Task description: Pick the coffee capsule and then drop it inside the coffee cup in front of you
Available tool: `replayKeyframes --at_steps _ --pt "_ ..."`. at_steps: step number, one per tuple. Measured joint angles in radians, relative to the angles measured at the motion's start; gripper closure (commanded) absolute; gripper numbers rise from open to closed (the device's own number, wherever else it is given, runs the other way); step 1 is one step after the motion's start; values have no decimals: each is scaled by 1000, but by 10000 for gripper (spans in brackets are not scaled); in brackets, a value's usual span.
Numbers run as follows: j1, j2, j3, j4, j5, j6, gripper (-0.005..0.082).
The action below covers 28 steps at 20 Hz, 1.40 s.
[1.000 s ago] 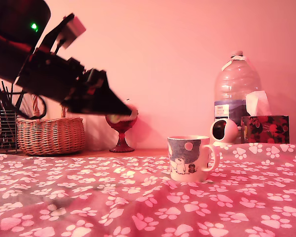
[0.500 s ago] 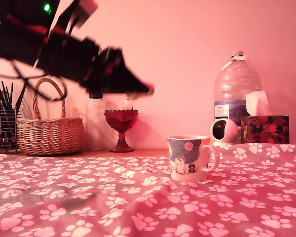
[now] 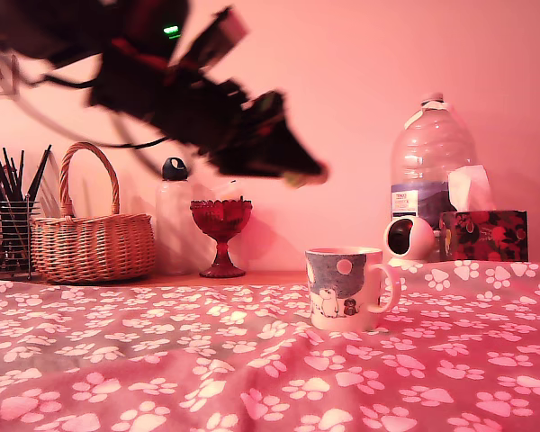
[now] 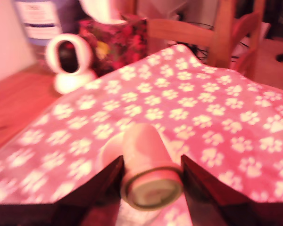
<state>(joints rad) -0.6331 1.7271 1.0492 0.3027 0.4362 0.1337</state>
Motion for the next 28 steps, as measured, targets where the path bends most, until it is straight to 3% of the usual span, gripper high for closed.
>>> replayKeyframes --at_steps 7,14,28 --pt "-32 131 159 -145 -2 0 501" --pt "-41 245 322 -330 -53 -27 501" --pt "-40 246 352 -363 -85 -27 501"
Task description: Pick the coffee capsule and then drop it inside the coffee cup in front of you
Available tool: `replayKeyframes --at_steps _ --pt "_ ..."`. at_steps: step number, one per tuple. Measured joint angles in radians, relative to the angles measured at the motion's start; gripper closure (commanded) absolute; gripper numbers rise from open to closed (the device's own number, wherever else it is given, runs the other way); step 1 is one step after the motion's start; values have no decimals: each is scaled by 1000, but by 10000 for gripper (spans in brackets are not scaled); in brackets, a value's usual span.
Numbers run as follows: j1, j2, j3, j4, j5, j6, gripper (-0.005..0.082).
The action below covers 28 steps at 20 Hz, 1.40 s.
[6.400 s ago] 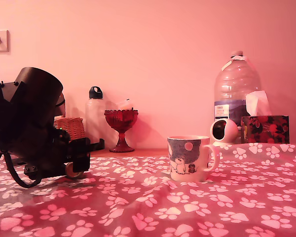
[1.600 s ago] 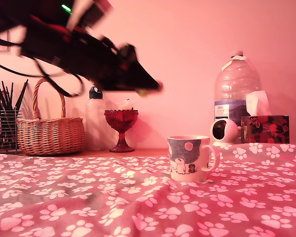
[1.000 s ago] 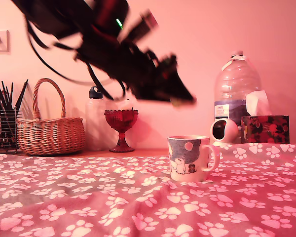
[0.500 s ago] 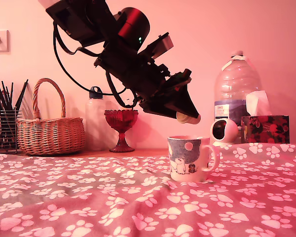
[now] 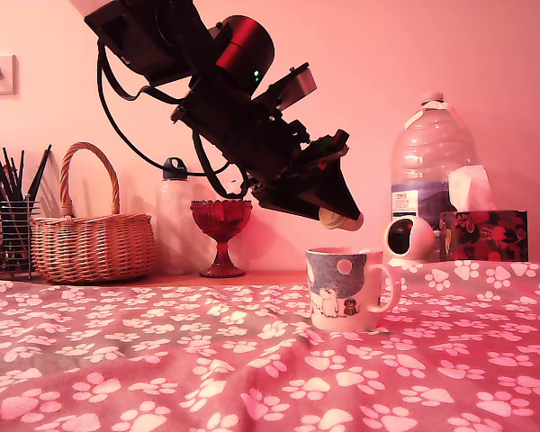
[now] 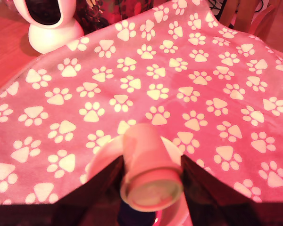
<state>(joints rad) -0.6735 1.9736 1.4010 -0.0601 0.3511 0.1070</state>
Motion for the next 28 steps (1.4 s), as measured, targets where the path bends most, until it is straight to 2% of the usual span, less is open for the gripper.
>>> replayKeyframes --at_steps 8,14,28 --pt "0 0 0 -40 -5 0 501" --pt "0 0 0 -90 -43 0 501" --pt "0 0 0 -89 -46 0 491"
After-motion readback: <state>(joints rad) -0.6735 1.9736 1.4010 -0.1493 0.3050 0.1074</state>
